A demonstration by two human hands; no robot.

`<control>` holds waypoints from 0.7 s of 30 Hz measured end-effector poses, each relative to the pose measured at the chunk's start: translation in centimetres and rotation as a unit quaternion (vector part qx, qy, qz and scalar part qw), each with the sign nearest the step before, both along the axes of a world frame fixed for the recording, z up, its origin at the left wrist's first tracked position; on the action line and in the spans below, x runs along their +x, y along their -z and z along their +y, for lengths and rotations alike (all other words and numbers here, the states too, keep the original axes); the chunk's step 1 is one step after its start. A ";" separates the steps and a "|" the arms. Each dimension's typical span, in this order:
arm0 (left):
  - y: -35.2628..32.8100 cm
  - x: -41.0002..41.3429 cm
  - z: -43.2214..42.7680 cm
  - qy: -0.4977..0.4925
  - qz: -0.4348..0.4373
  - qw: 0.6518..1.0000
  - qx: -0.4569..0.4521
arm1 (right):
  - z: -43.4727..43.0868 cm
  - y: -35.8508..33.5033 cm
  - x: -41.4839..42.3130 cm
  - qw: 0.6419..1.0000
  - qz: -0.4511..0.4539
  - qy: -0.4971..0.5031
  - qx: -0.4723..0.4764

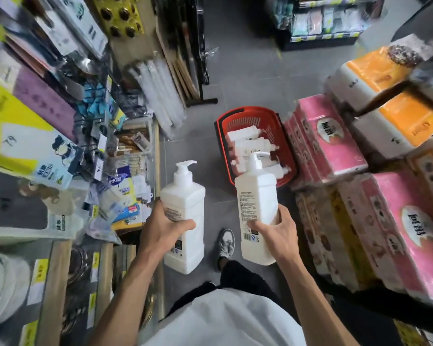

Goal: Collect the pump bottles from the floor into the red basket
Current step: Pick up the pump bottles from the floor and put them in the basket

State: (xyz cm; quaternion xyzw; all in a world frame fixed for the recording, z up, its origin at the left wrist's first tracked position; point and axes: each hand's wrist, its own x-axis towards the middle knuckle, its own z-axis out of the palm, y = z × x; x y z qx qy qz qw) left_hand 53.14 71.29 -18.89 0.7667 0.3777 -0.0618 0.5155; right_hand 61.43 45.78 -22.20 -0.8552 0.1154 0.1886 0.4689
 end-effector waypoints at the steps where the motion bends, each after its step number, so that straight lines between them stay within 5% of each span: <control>1: -0.1 1.3 0.6 0.001 0.005 1.000 0.001 | 0.5 0.1 1.4 1.000 0.004 0.001 0.006; 9: -1.3 9.6 3.2 -0.015 -0.007 1.000 -0.009 | 3.4 -0.2 9.7 0.999 0.020 0.010 0.027; 21: -0.6 23.5 7.2 0.115 0.024 0.993 -0.013 | 6.6 -0.7 17.4 0.993 0.023 0.115 0.026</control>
